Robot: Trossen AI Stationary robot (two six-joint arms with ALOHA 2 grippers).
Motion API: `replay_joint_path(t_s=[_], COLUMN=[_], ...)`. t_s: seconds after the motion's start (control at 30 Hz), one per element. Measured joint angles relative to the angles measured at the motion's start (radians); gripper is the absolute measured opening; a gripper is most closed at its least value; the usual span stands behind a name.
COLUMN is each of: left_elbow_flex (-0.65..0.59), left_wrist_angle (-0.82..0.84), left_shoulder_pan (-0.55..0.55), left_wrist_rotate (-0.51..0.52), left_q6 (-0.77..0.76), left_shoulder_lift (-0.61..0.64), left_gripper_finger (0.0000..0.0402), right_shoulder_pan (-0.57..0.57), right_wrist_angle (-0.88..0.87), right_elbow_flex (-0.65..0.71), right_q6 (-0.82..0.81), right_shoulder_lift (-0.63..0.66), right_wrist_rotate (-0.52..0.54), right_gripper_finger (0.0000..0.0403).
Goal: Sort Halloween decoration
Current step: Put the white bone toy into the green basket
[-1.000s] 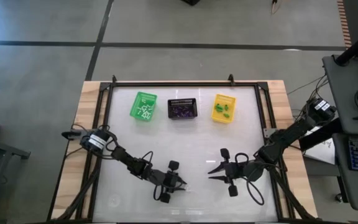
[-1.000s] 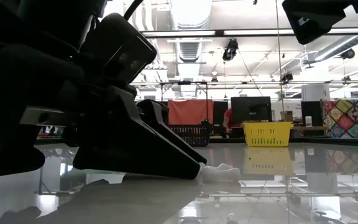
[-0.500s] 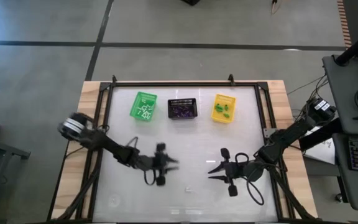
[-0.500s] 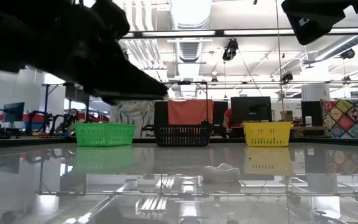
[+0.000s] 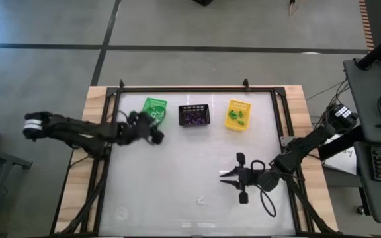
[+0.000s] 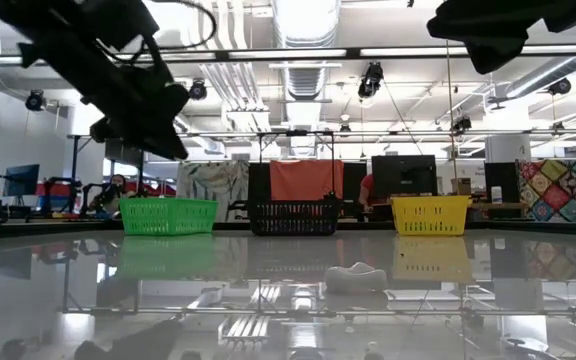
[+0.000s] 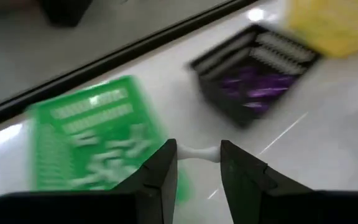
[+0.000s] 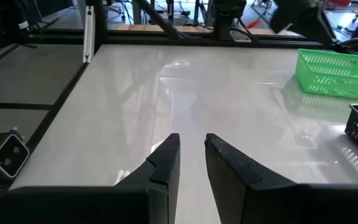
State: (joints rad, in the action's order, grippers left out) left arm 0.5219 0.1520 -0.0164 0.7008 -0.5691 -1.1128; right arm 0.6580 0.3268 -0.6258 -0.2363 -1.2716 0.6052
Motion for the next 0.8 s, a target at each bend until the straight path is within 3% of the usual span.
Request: replay_joint_path(t_s=[0.1,0.23,0.33,0.53,0.8], left_elbow_flex=[0.035,0.041,0.038,0.055,0.121], left_wrist_angle=[0.097,0.100,0.103,0.088,0.096], left_shoulder_pan=[-0.145,-0.313,-0.400,-0.459,-0.458], left_wrist_rotate=[-0.087,-0.271,-0.346,-0.352,-0.297], left_q6=[0.062,0.183,0.218,0.228,0.260], left_shoulder_lift=[0.020,0.010,-0.015,-0.073,-0.148], left_gripper_finger=[0.0087,0.0086,0.0086,0.0099,0.0167], right_shoulder_pan=[-0.006,-0.011,-0.011,-0.011,-0.011], right_wrist_angle=[0.001,0.000,0.001,0.000,-0.010], right_elbow_flex=[0.000,0.000,0.000,0.000,-0.003], right_q6=[0.000,0.000,-0.003,-0.007,-0.100], right_shoulder_lift=[0.000,0.000,0.000,0.000,0.000], right_wrist_rotate=[0.000,0.000,0.000,0.000,-0.004], right_gripper_finger=[0.0068,0.0068,0.0068,0.0068,0.0068])
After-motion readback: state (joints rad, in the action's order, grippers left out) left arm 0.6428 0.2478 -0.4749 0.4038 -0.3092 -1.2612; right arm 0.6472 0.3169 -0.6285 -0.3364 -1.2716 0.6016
